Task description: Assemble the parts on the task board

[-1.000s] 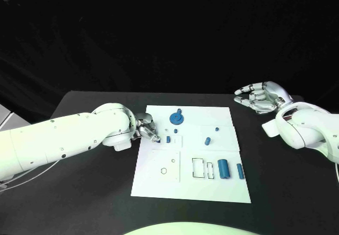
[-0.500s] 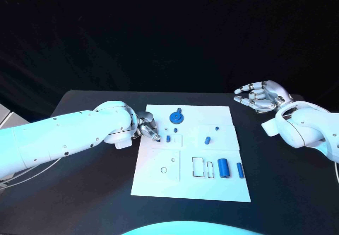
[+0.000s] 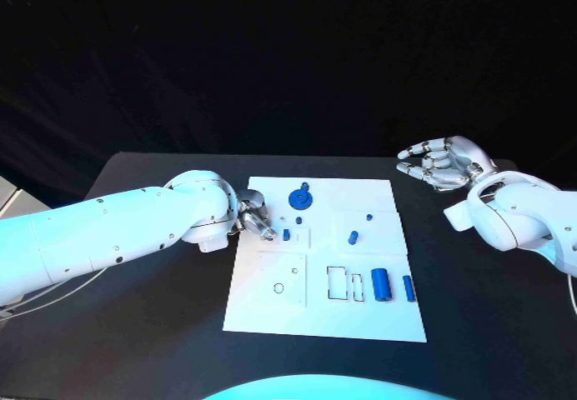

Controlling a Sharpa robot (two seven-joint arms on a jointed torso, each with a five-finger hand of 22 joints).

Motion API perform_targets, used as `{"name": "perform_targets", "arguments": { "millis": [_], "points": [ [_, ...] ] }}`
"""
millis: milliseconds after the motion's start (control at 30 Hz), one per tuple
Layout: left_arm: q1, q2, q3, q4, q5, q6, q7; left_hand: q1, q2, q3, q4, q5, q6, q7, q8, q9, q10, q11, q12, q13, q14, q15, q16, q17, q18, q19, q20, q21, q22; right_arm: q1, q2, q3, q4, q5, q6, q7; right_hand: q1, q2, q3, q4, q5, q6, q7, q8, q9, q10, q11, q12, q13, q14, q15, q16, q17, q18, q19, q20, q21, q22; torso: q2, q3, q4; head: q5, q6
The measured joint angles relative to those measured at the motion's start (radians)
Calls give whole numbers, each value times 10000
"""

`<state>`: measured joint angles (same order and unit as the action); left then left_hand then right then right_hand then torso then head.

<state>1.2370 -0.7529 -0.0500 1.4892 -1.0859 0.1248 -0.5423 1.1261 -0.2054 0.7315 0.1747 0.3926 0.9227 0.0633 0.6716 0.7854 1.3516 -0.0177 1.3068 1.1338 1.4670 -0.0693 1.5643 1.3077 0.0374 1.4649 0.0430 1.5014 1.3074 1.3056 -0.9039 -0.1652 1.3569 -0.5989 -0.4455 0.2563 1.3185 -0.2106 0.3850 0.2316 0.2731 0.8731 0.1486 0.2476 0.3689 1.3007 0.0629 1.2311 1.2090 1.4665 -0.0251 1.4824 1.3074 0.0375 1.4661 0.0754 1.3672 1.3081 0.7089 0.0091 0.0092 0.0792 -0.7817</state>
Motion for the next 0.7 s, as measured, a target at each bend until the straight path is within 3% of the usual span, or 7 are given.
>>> {"name": "perform_targets", "arguments": {
  "millis": [300, 333, 533, 700],
  "points": [
    [-4, 70, -3, -93, 1, -21, -48, -306, -13, -153, -154, -111, 87, -66, 40, -18, 85, -55, -3, -37, -1, 1, 0, -1, 0, 0, 0, 0, 0, -6, -14, 0, 48, 1, 0, 0, 0, 0, 0, 0, 0, 0, 0, 0, -10, 0, 0, 0, -1, 0, 0, 0, -1, 0, 0, 0, 0, -1, -7, 3, 3, -25, 7],
    [-4, 76, -3, -104, 10, -23, -49, -504, 5, 216, -667, -223, 91, -72, 31, -26, 86, -55, -73, -117, -15, -13, 0, -1, 1, 1, 0, 0, 0, -6, -15, 0, 53, 1, 0, 0, 0, 0, 0, 0, 0, 0, 0, 0, -10, 0, 0, -39, -1, 0, 0, -38, -1, 0, 0, 0, -32, -1, -7, 2, 3, -29, 12],
    [2, 101, 2, -172, 75, -37, -53, -805, 39, 54, -830, -269, 123, -104, -118, -130, -6, -113, -207, -294, 1, -78, 0, -1, 1, 2, -73, 0, 0, -8, -28, 0, 73, 3, 0, 3, 0, 0, 0, 0, 0, 0, 0, 0, -9, 0, 0, -39, -1, 0, 0, -39, -1, 1, 0, 0, -40, -2, -7, 2, 3, -42, 33],
    [4, 106, 5, -242, 138, -65, -53, -989, -42, -701, -342, -263, 108, -197, -228, -248, -194, -113, -305, -389, 17, -96, 0, -2, 1, 2, -73, 0, 0, -8, -39, 0, 79, 3, 0, 4, 0, 0, 0, 0, 0, 0, 0, 0, -9, 0, 0, -39, -1, 0, 0, -40, -1, 1, 0, 0, -40, -2, -7, 1, 3, -55, 51]
  ]
}}
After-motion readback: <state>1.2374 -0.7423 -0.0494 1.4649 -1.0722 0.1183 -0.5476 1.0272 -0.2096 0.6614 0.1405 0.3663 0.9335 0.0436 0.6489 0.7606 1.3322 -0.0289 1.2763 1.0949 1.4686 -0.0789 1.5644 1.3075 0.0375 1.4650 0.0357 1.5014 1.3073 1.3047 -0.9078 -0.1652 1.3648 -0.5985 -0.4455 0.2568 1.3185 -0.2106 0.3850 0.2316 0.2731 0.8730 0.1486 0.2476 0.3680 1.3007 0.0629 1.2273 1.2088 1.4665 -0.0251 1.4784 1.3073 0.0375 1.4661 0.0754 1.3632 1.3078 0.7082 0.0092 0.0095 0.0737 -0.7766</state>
